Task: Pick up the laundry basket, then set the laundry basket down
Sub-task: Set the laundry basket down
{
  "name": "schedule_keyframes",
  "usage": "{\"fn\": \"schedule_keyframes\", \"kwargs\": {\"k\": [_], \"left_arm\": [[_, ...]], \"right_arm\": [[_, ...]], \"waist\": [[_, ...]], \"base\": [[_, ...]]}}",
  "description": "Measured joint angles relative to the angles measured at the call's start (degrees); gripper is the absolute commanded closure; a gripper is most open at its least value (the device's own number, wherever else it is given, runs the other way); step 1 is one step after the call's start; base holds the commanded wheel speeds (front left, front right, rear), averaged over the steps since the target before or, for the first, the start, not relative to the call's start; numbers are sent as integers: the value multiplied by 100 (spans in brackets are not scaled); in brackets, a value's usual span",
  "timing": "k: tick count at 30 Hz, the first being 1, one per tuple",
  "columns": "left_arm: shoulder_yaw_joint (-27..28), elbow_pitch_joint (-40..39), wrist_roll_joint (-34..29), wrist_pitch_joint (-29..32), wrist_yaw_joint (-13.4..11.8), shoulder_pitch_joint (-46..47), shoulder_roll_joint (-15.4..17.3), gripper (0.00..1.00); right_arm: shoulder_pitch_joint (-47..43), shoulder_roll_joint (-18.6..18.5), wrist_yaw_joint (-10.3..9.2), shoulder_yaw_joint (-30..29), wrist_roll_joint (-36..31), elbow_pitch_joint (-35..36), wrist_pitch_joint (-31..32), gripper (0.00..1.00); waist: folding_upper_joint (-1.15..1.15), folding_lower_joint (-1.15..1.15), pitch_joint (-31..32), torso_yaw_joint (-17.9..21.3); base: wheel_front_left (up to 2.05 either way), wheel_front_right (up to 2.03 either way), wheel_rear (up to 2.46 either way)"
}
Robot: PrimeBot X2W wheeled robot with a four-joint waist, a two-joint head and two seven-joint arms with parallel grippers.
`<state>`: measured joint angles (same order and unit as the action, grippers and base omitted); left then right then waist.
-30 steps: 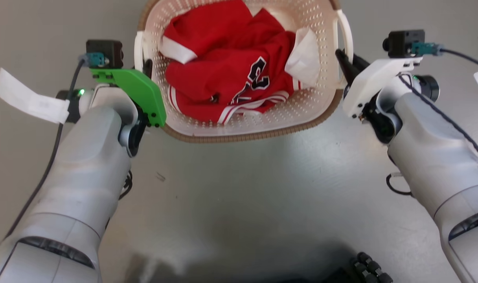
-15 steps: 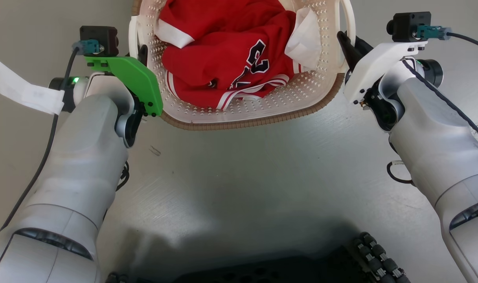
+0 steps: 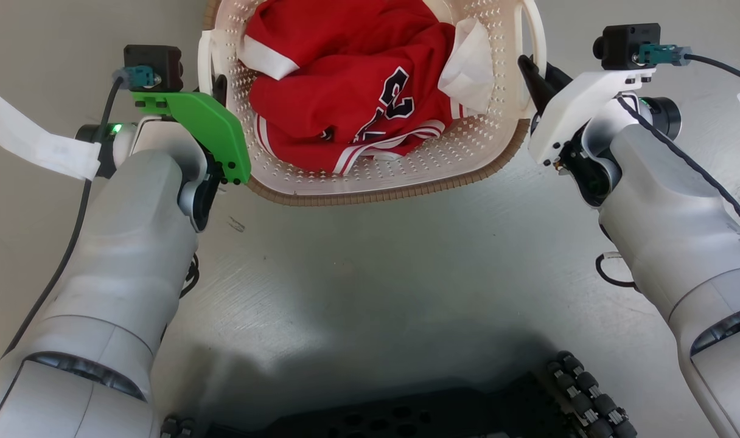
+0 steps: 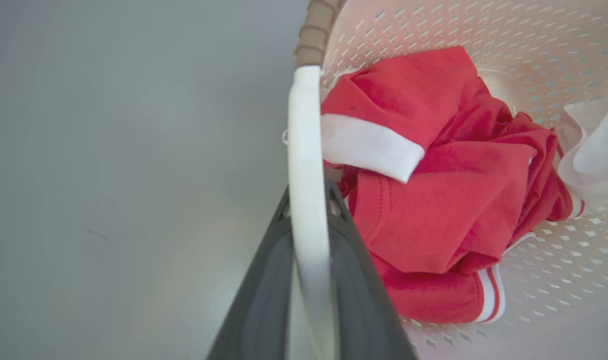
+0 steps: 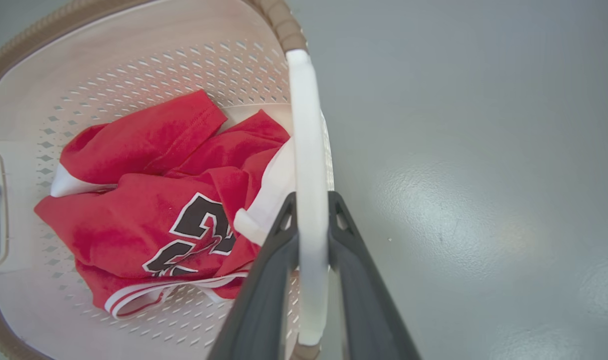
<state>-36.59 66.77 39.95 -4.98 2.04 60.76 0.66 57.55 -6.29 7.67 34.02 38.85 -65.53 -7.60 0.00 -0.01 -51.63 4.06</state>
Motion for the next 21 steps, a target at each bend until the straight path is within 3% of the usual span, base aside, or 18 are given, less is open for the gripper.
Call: {"fn": "schedule_keyframes", "kwargs": {"k": [21], "left_arm": [[-27, 132, -48, -171, 97, 181, -91, 100]], "right_arm": [[75, -11, 4, -26, 64, -187, -98, 100]], "waist": [[0, 1, -168, -33]], "base": [[0, 0, 0]]}}
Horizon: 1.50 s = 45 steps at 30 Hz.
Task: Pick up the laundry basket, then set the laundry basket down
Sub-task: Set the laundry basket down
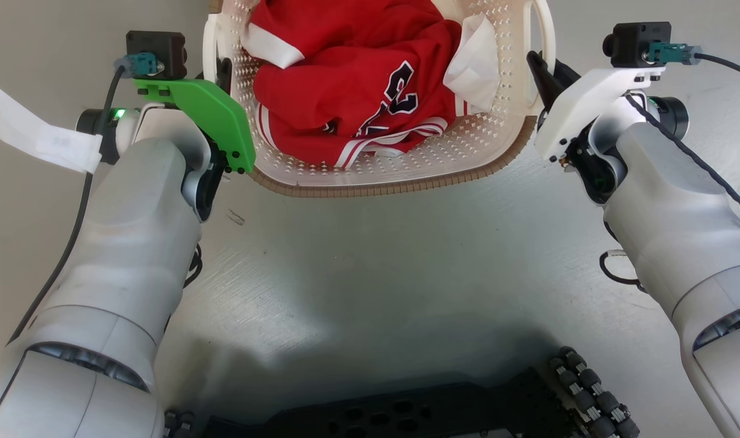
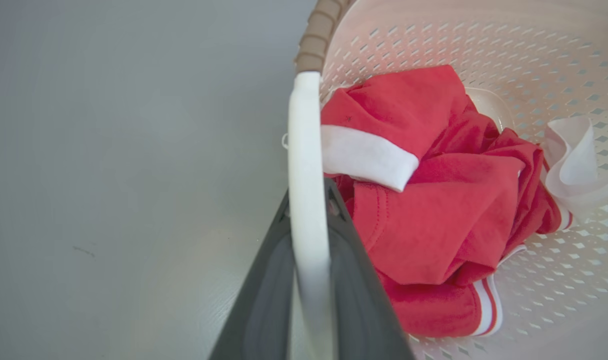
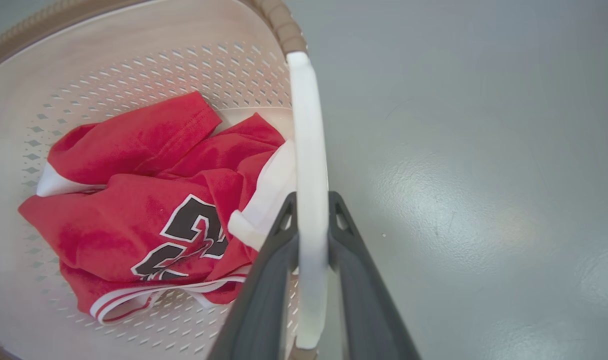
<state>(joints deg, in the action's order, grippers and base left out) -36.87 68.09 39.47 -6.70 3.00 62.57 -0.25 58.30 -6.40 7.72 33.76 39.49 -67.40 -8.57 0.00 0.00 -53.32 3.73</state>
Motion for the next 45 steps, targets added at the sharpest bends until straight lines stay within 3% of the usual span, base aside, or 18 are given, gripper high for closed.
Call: {"fn": "schedule_keyframes", "kwargs": {"k": [18, 19, 20, 21, 25, 45], "left_arm": [[11, 133, 2, -49, 51, 62, -48, 100], [23, 147, 2, -82, 48, 70, -48, 100], [26, 188, 2, -96, 44, 88, -16, 74], [21, 205, 0, -127, 31, 94, 36, 0], [25, 290, 0, -125, 27, 101, 222, 0], [-105, 300, 0, -420, 186, 80, 191, 0]], "right_arm": [[65, 10, 34, 62, 52, -82, 3, 100], [68, 19, 33, 78, 69, -48, 2, 84], [67, 65, 15, 160, 164, 93, 16, 14], [67, 71, -10, 198, 196, 159, 29, 0], [67, 56, -23, 328, 226, 318, 54, 0], [-147, -126, -23, 519, 413, 589, -220, 0]], "waist": [[0, 0, 5, -28], [0, 0, 6, -32], [0, 0, 7, -42], [0, 0, 7, -47], [0, 0, 7, -57], [0, 0, 335, -79]], "base": [[0, 0, 0], [0, 0, 0], [0, 0, 0], [0, 0, 0], [0, 0, 0], [0, 0, 0]]}}
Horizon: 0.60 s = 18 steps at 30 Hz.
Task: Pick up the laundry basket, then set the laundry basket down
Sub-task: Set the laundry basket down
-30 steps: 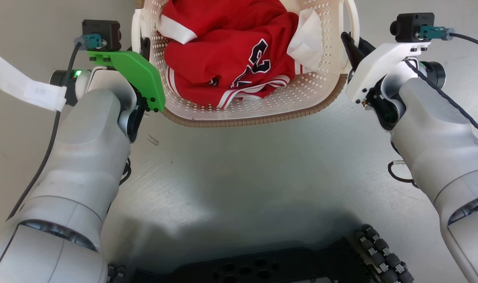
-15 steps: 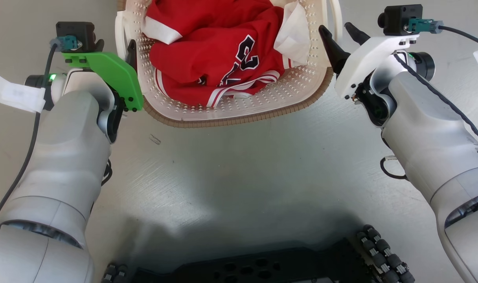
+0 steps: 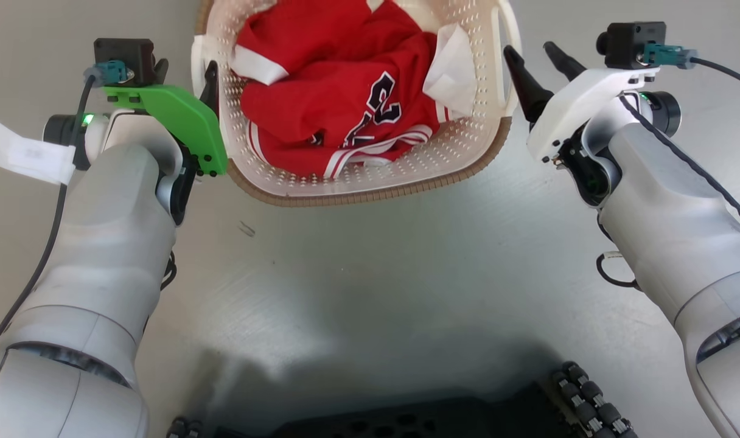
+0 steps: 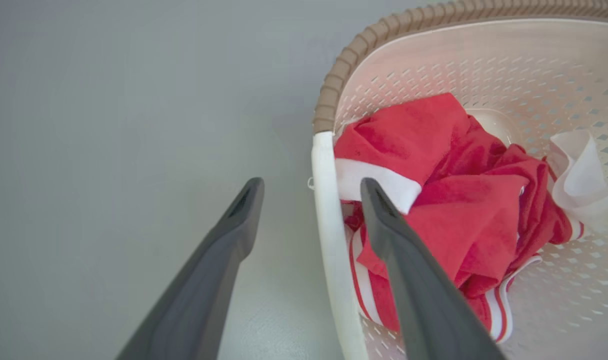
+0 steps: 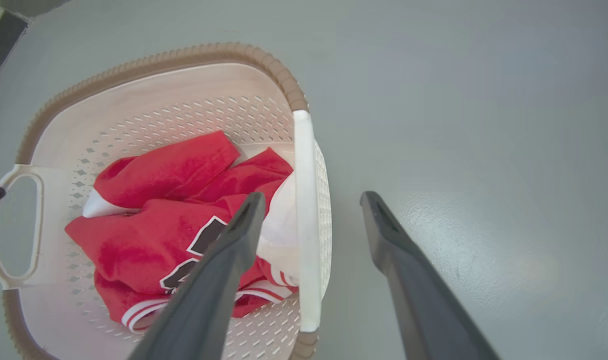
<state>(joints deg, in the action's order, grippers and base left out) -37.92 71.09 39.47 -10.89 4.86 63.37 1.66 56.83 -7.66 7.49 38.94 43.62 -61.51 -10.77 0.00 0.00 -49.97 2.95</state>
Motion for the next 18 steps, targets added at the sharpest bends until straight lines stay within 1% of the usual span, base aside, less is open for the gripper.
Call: {"fn": "schedule_keyframes", "kwargs": {"k": [8, 18], "left_arm": [[-43, -154, -102, -304, 23, -145, -3, 0], [-38, -437, -226, -361, -8, -342, 70, 0]], "right_arm": [[-164, -99, 0, 15, 87, 221, -276, 0], [-442, -256, 0, -51, 69, 464, -381, 0]], "waist": [[0, 0, 399, 0], [0, 0, 993, 22]], "base": [[0, 0, 0], [0, 0, 0]]}}
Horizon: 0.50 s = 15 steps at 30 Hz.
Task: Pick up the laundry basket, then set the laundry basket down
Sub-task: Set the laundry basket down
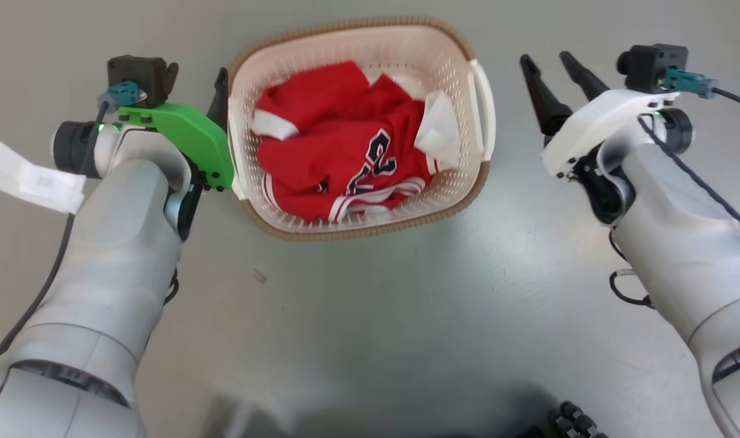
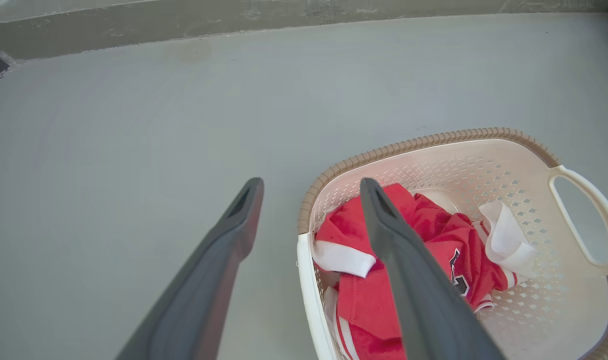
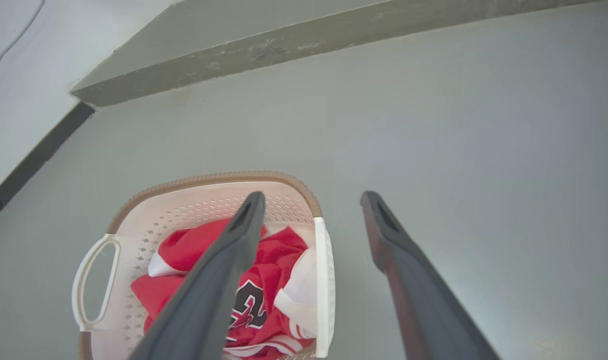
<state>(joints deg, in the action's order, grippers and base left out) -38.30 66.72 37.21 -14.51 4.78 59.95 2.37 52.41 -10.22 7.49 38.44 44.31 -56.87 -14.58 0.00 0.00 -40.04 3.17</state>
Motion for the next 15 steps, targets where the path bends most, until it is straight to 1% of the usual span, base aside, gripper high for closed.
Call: {"fn": "schedule_keyframes", "kwargs": {"k": [2, 3, 5, 8, 11, 15], "left_arm": [[74, -263, -37, 0, -89, -76, 93, 0], [74, -263, -37, 0, -89, -76, 93, 0], [175, -594, -82, 1, -168, -107, 166, 0], [346, -1044, -218, 0, -290, -157, 282, 0], [475, -1432, -342, 1, -390, -342, 377, 0], [621, -1951, -511, 1, -584, -673, 448, 0]], "right_arm": [[-55, -86, 0, -148, -24, 119, 0, 0], [-55, -86, 0, -148, -24, 119, 0, 0], [-90, -166, -4, -367, -90, 393, 0, 0], [-105, -245, -109, -664, -230, 813, 0, 0], [-227, -287, -172, -871, -374, 1144, 0, 0], [-560, -366, -346, -1074, -668, 1522, 0, 0]], "waist": [[0, 0, 212, 12], [0, 0, 212, 12], [0, 0, 357, 21], [0, 0, 574, 36], [0, 0, 793, 54], [0, 0, 1085, 76]], "base": [[0, 0, 0], [0, 0, 0], [0, 0, 0], [0, 0, 0], [0, 0, 0], [0, 0, 0]]}}
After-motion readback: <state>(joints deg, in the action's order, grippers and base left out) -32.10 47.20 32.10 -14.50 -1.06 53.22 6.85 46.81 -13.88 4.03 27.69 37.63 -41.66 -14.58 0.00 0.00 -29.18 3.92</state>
